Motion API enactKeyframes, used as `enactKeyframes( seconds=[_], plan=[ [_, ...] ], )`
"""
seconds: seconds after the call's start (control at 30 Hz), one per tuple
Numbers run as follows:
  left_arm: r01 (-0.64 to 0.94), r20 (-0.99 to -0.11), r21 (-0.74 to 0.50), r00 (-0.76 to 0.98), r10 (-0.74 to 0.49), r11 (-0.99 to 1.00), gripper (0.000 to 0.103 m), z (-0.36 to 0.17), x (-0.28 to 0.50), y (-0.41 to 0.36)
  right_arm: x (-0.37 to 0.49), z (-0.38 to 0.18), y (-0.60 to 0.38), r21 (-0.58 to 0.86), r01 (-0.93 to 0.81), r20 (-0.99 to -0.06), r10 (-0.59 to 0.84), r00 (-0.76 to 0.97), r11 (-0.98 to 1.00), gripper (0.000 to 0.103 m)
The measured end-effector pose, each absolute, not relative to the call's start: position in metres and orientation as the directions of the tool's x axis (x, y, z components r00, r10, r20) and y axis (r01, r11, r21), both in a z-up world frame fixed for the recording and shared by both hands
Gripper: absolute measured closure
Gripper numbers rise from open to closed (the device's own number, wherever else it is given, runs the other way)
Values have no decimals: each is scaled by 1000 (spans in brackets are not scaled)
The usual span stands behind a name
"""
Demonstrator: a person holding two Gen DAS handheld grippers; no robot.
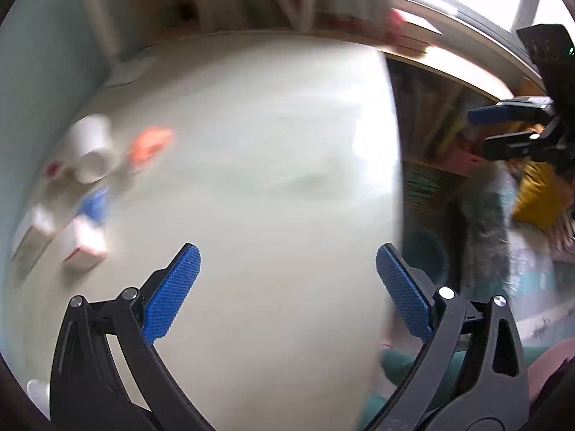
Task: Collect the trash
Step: 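Move both open tools back over the table, then grasp the red-edged white box with the left tool while the right tool grasps the orange bag, then carry the box and orange bag to the bin and open both tools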
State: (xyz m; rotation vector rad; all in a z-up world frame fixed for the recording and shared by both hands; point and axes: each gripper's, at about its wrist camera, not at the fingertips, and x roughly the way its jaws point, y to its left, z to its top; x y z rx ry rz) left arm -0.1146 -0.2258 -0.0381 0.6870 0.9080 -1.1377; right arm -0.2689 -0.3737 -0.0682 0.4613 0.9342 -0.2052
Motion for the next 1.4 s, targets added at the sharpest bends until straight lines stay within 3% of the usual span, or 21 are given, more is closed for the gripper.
enactKeyframes(
  seconds=[0.37, 0.5, 0.9, 1.1, 1.17, 1.2, 1.27, 1.3, 1.33, 1.37, 1.4],
  plan=[
    [837, -873, -5, 263, -411, 547, 7, -49, 9, -140, -101, -45, -319, 64, 37, -824, 31, 566, 997, 16],
    [795, -876, -57, 251, -413, 604, 7, -58, 40, -137, -49, -54, -328, 70, -27, -841, 73, 536, 997, 16],
    [649, -921, -22, 282, -267, 761, 7, -101, 97, -164, 64, -110, -360, 35, -351, -897, 184, 403, 936, 16],
    [593, -931, -44, 268, -249, 804, 25, -110, 110, -166, 101, -130, -360, 4, -532, -910, 223, 349, 847, 18],
    [597, -932, -45, 263, -248, 801, 40, -110, 110, -167, 105, -133, -357, -8, -573, -911, 230, 342, 819, 18],
    [601, -933, -43, 261, -247, 798, 43, -111, 109, -167, 107, -136, -354, -13, -604, -912, 238, 333, 797, 22],
    [608, -933, -24, 271, -236, 793, 51, -110, 107, -167, 110, -142, -350, -28, -643, -918, 236, 320, 765, 40],
    [609, -933, -24, 271, -236, 793, 54, -110, 107, -166, 110, -141, -349, -20, -659, -912, 256, 321, 752, 41],
    [606, -934, -28, 269, -237, 795, 58, -110, 107, -165, 111, -141, -348, -13, -679, -909, 275, 314, 734, 55],
    [594, -935, -38, 263, -238, 804, 58, -109, 107, -162, 112, -140, -348, -7, -684, -908, 282, 309, 729, 62],
    [587, -933, -49, 261, -246, 808, 58, -108, 108, -163, 114, -139, -348, 1, -687, -910, 285, 301, 727, 64]
  ],
)
